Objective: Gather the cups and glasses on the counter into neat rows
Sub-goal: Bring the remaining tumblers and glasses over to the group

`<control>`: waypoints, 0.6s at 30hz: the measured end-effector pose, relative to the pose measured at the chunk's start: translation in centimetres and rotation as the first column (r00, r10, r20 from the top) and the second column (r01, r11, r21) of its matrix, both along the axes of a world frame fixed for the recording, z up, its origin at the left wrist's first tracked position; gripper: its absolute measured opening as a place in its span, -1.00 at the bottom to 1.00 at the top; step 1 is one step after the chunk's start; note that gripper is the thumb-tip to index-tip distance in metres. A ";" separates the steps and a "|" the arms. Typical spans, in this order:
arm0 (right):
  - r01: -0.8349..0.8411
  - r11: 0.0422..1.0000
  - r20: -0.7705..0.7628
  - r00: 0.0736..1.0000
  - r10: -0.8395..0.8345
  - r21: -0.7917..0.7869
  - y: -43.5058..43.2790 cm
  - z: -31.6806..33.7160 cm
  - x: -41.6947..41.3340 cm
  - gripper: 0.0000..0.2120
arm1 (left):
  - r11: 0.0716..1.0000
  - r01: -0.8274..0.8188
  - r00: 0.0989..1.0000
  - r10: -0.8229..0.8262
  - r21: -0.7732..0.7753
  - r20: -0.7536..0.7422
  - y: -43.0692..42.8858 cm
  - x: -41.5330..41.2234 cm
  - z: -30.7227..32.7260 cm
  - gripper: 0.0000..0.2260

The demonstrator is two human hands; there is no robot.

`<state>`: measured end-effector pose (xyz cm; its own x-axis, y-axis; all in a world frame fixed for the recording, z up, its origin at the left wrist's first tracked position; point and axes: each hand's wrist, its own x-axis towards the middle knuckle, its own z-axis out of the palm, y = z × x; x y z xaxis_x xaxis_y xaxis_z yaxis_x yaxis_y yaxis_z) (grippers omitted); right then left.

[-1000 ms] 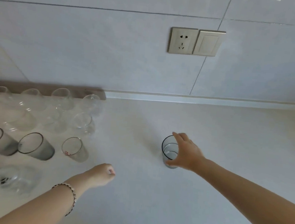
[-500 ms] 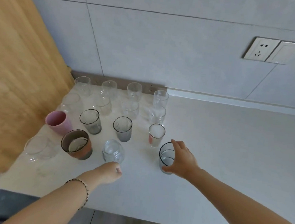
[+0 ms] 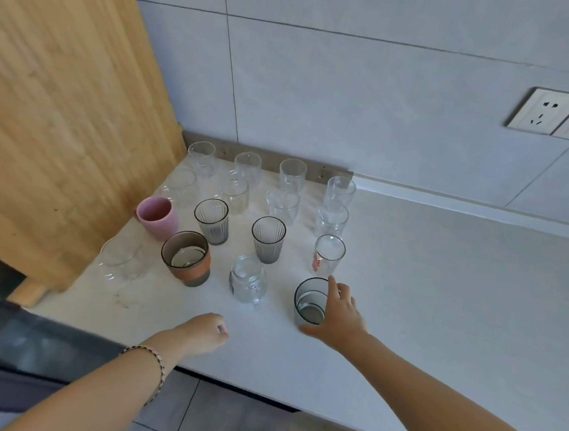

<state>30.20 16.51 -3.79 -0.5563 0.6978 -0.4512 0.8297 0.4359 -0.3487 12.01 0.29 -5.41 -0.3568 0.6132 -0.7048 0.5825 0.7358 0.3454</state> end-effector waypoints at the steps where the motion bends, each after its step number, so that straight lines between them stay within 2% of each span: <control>1: -0.003 1.000 0.014 1.000 0.003 -0.007 0.2 0.3 0.4 0.02 | 1.000 -0.001 1.000 0.001 -0.003 -0.006 0.0 0.2 0.2 -0.89; 5: -0.087 0.994 0.094 0.992 0.081 0.063 2.2 2.7 1.4 -0.23 | 1.000 -0.003 0.999 0.005 0.027 -0.053 1.1 1.0 2.3 -0.85; 11: -0.274 0.962 0.116 0.956 0.270 0.019 4.0 6.8 -0.3 -0.53 | 0.987 0.010 0.983 0.020 0.161 -0.182 3.1 -0.2 7.4 -0.91; 14: -0.308 0.951 0.078 0.949 0.305 0.031 3.8 8.1 -2.2 -0.60 | 0.976 -0.016 0.977 0.062 0.217 -0.204 3.5 -1.9 9.5 -0.79; 18: -0.349 0.936 0.054 0.936 0.347 0.046 3.4 9.2 -5.9 -0.62 | 0.963 -0.056 0.979 0.104 0.262 -0.173 3.6 -4.7 12.2 -0.90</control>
<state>24.30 19.86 5.38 -0.7489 0.4880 -0.4483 0.6367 0.7174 -0.2828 7.32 3.85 6.75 -0.5208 0.7277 -0.4463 0.5961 0.6842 0.4202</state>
